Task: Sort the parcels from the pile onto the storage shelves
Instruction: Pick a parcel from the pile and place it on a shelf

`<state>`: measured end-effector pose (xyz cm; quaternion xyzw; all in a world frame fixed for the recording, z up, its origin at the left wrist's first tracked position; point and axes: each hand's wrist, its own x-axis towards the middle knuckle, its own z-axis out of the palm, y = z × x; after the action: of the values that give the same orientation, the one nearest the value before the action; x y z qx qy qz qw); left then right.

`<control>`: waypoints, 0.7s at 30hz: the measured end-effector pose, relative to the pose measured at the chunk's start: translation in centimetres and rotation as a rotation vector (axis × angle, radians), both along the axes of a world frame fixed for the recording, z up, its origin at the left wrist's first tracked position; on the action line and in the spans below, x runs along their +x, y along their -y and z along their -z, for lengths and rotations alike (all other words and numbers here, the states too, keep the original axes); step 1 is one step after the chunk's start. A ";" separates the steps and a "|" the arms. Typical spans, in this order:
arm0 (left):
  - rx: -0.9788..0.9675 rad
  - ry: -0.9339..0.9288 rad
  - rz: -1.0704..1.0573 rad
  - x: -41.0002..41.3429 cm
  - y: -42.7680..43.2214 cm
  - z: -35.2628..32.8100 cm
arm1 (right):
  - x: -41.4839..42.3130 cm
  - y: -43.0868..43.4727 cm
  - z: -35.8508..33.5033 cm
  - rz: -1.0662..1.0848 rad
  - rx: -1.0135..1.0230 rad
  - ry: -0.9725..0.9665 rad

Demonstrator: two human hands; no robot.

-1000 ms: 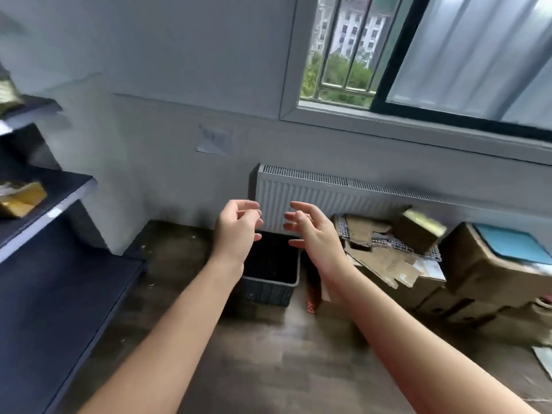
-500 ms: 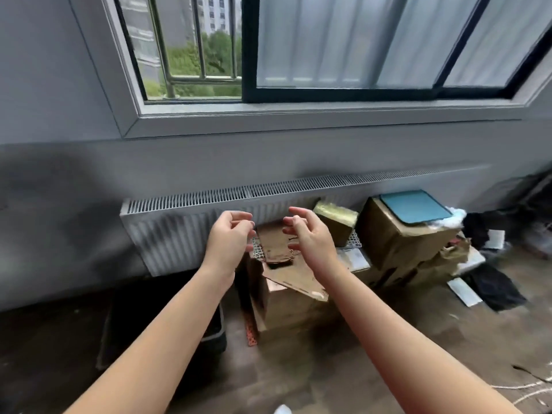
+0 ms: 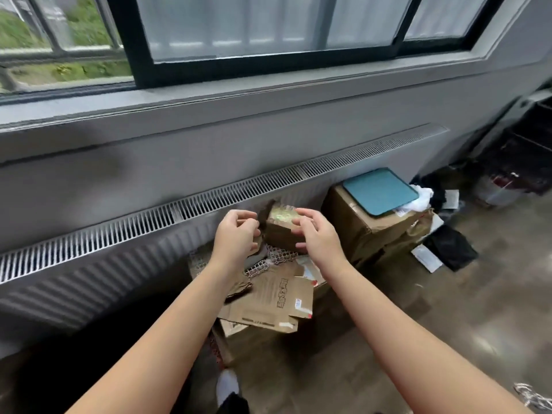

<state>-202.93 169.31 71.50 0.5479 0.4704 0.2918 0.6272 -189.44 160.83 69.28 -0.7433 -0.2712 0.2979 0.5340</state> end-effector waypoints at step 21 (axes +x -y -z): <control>-0.119 -0.463 0.139 19.7 -16.1 19.4 | 22.0 -12.1 20.1 0.122 -0.414 0.016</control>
<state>-183.23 185.43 52.06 0.5932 0.5791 0.0866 0.5524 -167.47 172.93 49.18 -0.8545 -0.1630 0.3085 0.3849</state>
